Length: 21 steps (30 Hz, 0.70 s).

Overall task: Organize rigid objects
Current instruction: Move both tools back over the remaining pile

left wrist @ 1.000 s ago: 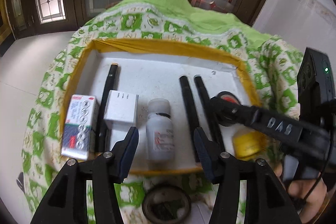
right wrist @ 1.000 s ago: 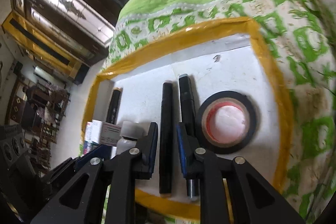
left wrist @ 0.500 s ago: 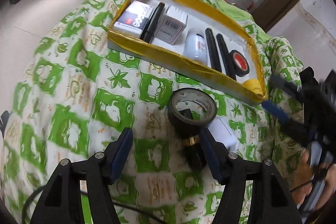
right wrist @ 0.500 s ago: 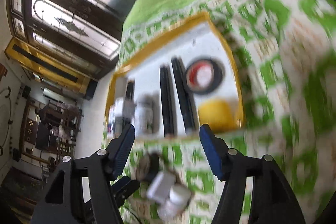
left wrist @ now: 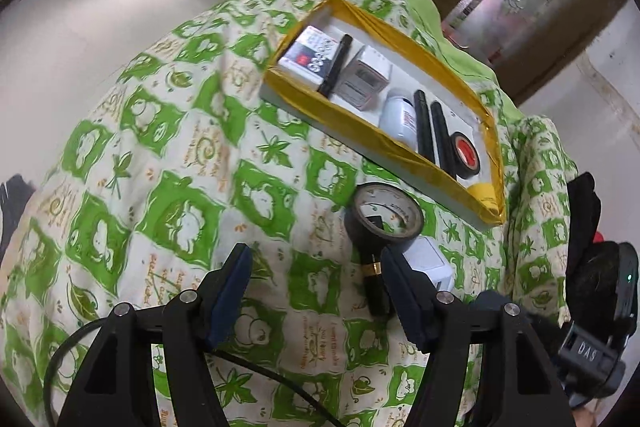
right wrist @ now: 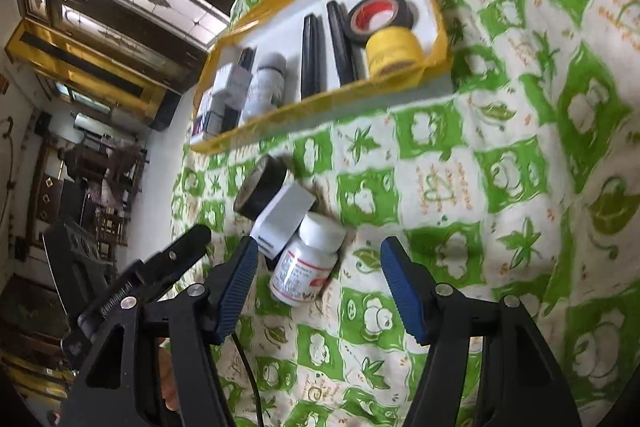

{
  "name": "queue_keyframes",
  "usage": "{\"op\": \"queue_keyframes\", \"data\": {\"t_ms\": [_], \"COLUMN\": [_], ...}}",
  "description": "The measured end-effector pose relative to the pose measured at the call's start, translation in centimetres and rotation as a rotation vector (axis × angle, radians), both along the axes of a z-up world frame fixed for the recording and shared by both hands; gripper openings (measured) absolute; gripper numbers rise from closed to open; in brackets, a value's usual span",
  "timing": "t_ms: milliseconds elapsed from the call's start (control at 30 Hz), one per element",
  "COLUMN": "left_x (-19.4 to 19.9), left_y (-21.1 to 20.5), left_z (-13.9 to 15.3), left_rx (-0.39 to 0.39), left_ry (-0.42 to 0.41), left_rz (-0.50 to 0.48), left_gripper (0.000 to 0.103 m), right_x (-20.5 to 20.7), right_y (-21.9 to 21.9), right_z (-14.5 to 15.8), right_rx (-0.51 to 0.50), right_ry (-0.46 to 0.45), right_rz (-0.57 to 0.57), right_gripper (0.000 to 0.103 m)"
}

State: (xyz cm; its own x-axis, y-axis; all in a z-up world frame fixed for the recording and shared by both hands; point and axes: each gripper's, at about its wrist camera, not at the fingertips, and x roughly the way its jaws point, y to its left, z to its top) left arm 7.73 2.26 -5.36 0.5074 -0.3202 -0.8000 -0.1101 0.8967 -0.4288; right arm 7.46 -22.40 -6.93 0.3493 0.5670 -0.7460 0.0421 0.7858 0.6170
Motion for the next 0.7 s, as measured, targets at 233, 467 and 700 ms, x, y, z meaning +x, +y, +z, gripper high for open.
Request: {"op": "queue_keyframes", "data": {"t_ms": [233, 467, 700], "left_x": [0.2, 0.2, 0.1], "left_y": [-0.4, -1.4, -2.4], "left_z": [-0.2, -0.1, 0.0], "left_rx": [0.016, 0.062, 0.097], "left_ry": [0.006, 0.001, -0.011], "left_rz": [-0.008, -0.039, -0.075], "left_gripper": [0.07, 0.07, 0.07], "right_x": [-0.1, 1.0, 0.7], "right_y": [1.6, 3.1, 1.1], "right_z": [-1.7, -3.7, -2.0], "right_rx": [0.075, 0.06, -0.026], "right_ry": [0.054, 0.088, 0.049], "right_rz": [0.042, 0.027, -0.045], "right_gripper": [0.053, 0.048, 0.036]}}
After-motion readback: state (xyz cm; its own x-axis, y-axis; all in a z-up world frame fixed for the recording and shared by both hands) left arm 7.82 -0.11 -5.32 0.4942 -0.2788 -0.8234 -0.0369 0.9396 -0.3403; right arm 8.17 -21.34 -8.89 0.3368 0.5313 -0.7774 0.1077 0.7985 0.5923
